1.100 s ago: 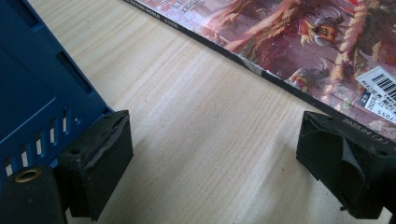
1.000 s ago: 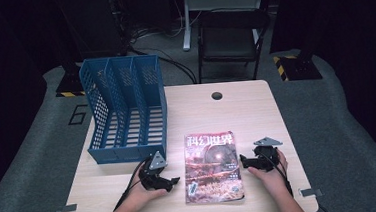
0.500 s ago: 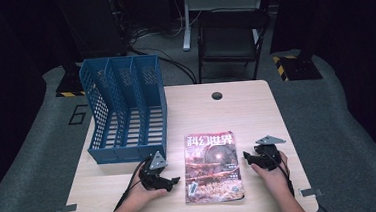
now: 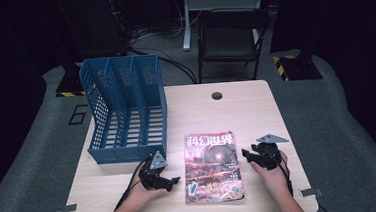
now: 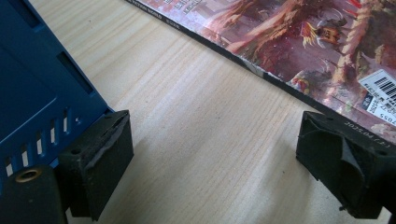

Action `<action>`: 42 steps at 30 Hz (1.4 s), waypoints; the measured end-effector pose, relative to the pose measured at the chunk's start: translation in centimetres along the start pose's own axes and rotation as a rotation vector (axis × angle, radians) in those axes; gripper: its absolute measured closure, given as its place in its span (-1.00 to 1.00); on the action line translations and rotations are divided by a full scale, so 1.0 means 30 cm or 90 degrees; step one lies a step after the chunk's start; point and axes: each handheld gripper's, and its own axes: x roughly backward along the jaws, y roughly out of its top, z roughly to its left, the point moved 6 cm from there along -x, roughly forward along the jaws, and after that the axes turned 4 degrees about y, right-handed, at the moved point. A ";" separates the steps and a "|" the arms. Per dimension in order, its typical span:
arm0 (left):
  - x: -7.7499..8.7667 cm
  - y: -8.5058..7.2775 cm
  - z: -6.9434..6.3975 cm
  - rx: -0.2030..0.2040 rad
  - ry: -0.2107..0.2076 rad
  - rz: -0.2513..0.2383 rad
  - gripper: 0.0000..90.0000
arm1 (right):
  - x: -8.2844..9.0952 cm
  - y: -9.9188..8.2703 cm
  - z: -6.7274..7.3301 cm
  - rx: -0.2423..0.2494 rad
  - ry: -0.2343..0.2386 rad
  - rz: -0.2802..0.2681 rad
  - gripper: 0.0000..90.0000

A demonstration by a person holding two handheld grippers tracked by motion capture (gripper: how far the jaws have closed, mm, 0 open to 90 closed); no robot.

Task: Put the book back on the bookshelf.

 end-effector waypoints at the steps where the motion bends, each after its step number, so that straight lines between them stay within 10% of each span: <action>1: 0.000 0.000 0.000 0.000 -0.001 0.001 -0.76 | -0.002 0.003 0.005 0.003 -0.001 -0.007 0.11; 42: 0.005 0.002 -0.005 0.002 -0.001 0.013 -0.71 | -0.073 -0.025 0.113 -0.025 0.077 0.050 0.04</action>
